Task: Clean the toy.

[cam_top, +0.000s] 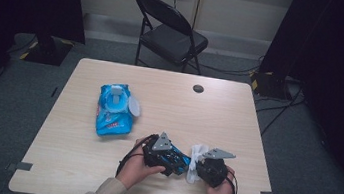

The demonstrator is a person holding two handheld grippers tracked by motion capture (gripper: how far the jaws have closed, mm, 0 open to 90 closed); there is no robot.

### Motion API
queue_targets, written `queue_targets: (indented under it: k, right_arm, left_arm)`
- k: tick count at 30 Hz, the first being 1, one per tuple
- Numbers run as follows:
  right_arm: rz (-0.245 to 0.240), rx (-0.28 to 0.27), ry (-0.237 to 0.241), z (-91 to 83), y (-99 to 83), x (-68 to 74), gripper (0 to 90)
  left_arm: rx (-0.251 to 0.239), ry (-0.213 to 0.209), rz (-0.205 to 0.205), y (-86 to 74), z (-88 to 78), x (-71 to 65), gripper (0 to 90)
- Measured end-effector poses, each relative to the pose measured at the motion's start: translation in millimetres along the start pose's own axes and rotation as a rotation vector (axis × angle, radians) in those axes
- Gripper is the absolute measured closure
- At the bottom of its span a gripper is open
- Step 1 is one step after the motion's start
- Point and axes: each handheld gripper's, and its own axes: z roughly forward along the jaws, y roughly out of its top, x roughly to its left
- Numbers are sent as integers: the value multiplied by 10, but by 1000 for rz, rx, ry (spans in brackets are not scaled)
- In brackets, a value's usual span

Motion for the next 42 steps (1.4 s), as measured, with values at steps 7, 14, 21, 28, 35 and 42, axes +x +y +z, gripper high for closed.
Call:
queue_targets:
  k: [7, 14, 21, 28, 35, 42]
  right_arm:
    - [20, -17, 26, -55, -83, 53, 860]
    - [15, -14, 44, -106, -142, 129, 860]
    - [21, -15, 65, -139, -188, 200, 858]
    - [26, -10, 80, -152, -210, 291, 858]
    - [0, 1, 107, -134, -200, 407, 856]
    - [-19, 7, 145, -109, -194, 509, 855]
  left_arm:
    - [-1, 2, -2, -1, 1, -2, 87]
    - [3, 4, 0, 3, 1, -6, 86]
    - [6, 3, 0, 7, 3, -6, 87]
    - [9, 5, 3, 11, 3, -10, 87]
    - [13, 9, 4, 16, 2, -13, 87]
    - [14, 6, 10, 24, 10, -26, 90]
